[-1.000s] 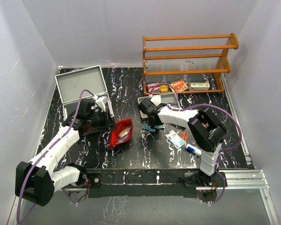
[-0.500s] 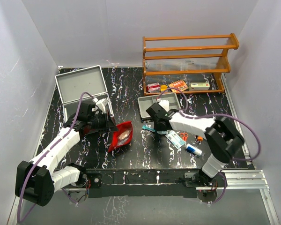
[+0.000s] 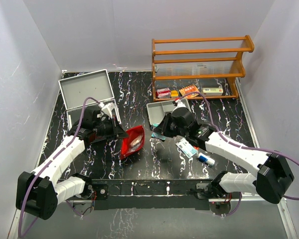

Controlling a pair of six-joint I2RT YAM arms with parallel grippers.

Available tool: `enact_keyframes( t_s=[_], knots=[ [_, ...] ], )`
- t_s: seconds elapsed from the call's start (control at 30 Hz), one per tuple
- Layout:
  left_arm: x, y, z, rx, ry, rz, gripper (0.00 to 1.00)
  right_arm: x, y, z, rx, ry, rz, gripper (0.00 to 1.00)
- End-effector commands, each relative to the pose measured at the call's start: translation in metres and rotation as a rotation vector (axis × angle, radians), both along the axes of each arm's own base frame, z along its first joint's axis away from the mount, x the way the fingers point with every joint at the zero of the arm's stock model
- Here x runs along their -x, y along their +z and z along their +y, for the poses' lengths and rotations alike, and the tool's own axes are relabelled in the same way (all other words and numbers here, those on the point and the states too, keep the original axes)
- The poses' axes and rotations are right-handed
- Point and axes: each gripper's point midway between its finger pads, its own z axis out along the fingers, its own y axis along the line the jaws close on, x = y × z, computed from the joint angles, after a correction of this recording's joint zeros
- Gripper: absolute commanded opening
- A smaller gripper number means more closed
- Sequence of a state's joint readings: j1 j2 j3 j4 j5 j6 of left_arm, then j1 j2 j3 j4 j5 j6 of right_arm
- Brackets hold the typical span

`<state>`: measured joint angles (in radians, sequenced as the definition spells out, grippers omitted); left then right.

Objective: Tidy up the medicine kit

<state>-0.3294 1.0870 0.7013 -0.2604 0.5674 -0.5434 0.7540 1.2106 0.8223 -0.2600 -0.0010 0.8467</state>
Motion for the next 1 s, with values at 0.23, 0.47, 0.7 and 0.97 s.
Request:
enact_keyframes(
  t_s=[0.23,0.47,0.7,0.97],
  knots=[
    [-0.004,0.023,-0.010,0.065,-0.046,-0.092,0.00,0.057,0.074,0.087,-0.267,0.305,-0.059,0.05],
    [-0.002,0.026,-0.012,0.072,-0.084,-0.126,0.00,0.064,0.072,0.106,-0.318,0.270,0.016,0.03],
    [-0.003,0.037,-0.014,0.107,-0.052,-0.102,0.00,0.049,0.099,0.108,-0.541,0.114,0.037,0.03],
    [-0.008,0.061,-0.018,0.177,0.014,-0.094,0.00,0.029,0.113,0.101,-0.665,-0.026,-0.007,0.03]
  ],
)
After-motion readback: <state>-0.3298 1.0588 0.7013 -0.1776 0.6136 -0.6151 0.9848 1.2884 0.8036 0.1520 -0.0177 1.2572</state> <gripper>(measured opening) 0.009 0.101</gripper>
